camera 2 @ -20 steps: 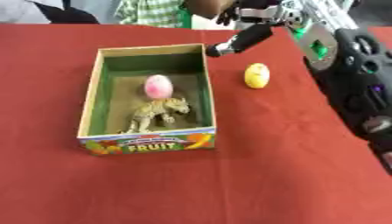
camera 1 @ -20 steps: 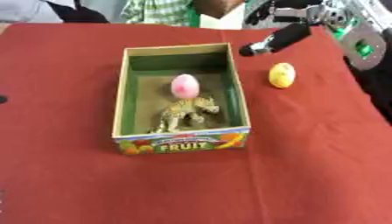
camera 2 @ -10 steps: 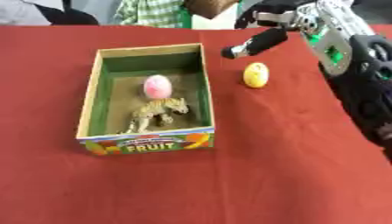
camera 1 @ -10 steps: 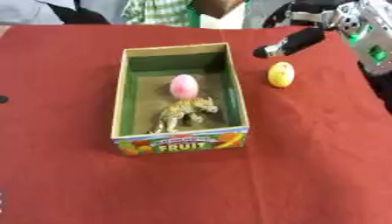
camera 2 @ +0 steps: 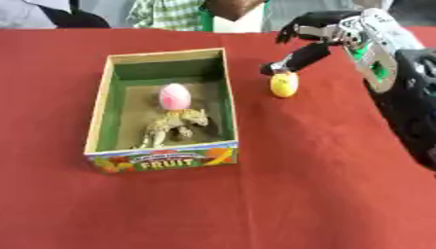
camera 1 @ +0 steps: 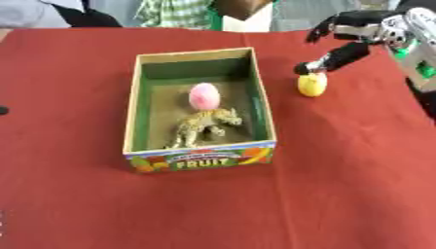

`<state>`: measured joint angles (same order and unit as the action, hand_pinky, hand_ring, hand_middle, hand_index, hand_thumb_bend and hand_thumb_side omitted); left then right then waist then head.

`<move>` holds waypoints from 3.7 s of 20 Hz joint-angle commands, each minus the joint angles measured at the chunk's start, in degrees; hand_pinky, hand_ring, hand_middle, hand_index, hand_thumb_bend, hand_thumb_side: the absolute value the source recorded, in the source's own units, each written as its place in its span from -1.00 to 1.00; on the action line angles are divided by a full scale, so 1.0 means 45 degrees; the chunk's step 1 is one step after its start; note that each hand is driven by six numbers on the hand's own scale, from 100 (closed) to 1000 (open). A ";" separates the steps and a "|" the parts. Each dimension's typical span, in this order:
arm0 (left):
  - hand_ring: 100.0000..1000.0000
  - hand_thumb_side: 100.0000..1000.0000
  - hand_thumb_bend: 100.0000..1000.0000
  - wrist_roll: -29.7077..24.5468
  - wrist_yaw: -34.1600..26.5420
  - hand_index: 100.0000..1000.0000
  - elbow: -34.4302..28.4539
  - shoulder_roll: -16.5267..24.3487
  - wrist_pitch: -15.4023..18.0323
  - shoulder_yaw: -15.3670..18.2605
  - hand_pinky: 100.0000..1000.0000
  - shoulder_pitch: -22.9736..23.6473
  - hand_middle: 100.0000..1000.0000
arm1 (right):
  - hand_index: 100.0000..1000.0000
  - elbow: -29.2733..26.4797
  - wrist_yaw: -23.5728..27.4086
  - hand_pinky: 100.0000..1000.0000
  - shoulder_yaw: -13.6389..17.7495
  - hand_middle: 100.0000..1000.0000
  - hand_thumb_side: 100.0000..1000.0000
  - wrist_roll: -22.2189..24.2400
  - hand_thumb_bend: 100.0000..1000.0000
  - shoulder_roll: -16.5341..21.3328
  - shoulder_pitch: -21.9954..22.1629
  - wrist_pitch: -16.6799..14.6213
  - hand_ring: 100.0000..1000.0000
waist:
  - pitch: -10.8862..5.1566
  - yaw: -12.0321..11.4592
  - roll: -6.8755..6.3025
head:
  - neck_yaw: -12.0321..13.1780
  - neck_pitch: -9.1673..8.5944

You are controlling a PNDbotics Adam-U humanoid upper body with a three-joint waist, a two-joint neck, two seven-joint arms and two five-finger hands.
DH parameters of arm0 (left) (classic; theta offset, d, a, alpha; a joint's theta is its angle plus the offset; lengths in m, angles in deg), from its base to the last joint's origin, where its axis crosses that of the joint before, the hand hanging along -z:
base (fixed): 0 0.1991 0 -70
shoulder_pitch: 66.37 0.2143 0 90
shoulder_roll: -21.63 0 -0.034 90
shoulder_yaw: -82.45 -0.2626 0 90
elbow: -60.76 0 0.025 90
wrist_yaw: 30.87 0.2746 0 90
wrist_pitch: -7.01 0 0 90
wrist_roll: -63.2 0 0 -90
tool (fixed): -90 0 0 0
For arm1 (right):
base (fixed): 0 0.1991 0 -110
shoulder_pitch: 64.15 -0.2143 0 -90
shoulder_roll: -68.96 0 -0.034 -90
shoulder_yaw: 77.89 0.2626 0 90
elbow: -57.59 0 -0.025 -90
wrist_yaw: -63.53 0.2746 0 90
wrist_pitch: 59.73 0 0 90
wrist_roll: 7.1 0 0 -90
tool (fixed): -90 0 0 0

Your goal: Pick up objects on the table and place them in the box.

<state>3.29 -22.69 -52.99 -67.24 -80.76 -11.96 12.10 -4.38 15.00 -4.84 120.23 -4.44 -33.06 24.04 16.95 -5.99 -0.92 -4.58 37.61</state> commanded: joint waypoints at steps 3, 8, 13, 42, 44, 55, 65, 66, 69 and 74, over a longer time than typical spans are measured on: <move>0.20 0.58 -1.00 0.0015 0.0076 0.35 -0.0187 0.0181 -0.0018 0.0113 -0.13 -0.0065 0.27 | 0.78 0.0296 -0.0460 0.60 0.0093 0.59 0.57 -0.0072 -0.04 0.0367 -0.0147 -0.0221 0.83 | -0.0190 -0.0038 0.0003 | -0.0006 -0.0057; 0.20 0.58 -1.00 0.0014 0.0077 0.35 -0.0187 0.0162 -0.0012 0.0107 -0.13 -0.0080 0.27 | 0.78 0.0998 -0.1100 0.60 0.0229 0.60 0.56 -0.0338 -0.03 0.0228 -0.0149 -0.0256 0.83 | -0.0150 -0.0087 0.0015 | -0.0014 -0.0083; 0.20 0.58 -1.00 0.0006 0.0073 0.35 -0.0187 0.0144 -0.0002 0.0099 -0.13 -0.0099 0.27 | 0.78 0.1744 -0.1734 0.59 0.0394 0.59 0.54 -0.0633 -0.04 0.0047 -0.0157 -0.0338 0.82 | -0.0107 -0.0124 0.0009 | -0.0071 -0.0116; 0.21 0.58 -1.00 -0.0171 0.0113 0.35 -0.0187 0.0136 -0.0042 0.0090 -0.14 -0.0104 0.28 | 0.33 0.0526 0.0788 0.51 0.0027 0.04 -0.45 -0.0777 -1.00 -0.0081 0.0040 -0.0538 0.57 | -0.0091 -0.0133 0.0045 | -0.0041 -0.0105; 0.21 0.58 -1.00 -0.0184 0.0115 0.35 -0.0187 0.0134 -0.0048 0.0091 -0.14 -0.0102 0.28 | 0.34 0.0383 0.0943 0.50 0.0009 0.04 -0.66 -0.0695 -1.00 -0.0064 0.0025 -0.0460 0.57 | -0.0098 -0.0127 0.0050 | -0.0042 -0.0108; 0.21 0.58 -1.00 -0.0219 0.0127 0.35 -0.0187 0.0155 -0.0045 0.0091 -0.14 -0.0100 0.28 | 0.32 -0.0452 0.1455 0.46 -0.0073 0.02 -0.76 -0.1303 -1.00 -0.0069 -0.0282 -0.0081 0.52 | -0.0130 -0.0100 0.0062 | -0.0037 -0.0077; 0.22 0.58 -1.00 -0.0228 0.0112 0.35 -0.0187 0.0160 -0.0034 0.0073 -0.14 -0.0111 0.28 | 0.30 -0.3667 0.3191 0.44 -0.0506 -0.02 -0.60 -0.1188 -1.00 -0.0014 -0.0895 0.0348 0.50 | -0.0118 -0.0087 0.0032 | 0.0057 -0.0009; 0.22 0.58 -1.00 -0.0229 0.0111 0.35 -0.0187 0.0162 -0.0032 0.0071 -0.14 -0.0115 0.28 | 0.30 -0.3931 0.3331 0.44 -0.0564 -0.02 -0.58 -0.1134 -1.00 -0.0025 -0.0938 0.0410 0.50 | -0.0114 -0.0095 0.0029 | 0.0064 -0.0009; 0.22 0.58 -1.00 -0.0239 0.0101 0.35 -0.0187 0.0162 -0.0028 0.0058 -0.14 -0.0126 0.28 | 0.30 -0.4686 0.3704 0.44 -0.0818 -0.02 -0.56 -0.0945 -1.00 -0.0131 -0.1028 0.0498 0.50 | -0.0092 -0.0111 0.0027 | 0.0028 0.0005; 0.22 0.58 -1.00 -0.0274 0.0086 0.35 -0.0187 0.0134 -0.0013 0.0030 -0.14 -0.0173 0.28 | 0.29 -0.5163 0.4004 0.45 -0.1186 -0.02 -0.53 -0.0477 -1.00 -0.0692 -0.1216 0.0700 0.50 | -0.0013 -0.0180 -0.0014 | -0.0163 -0.0001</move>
<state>2.25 -22.28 -52.99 -67.25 -80.85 -12.00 11.96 -26.15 32.31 -10.37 117.63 -7.68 -37.07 27.00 17.84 -6.74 -0.88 -5.03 37.59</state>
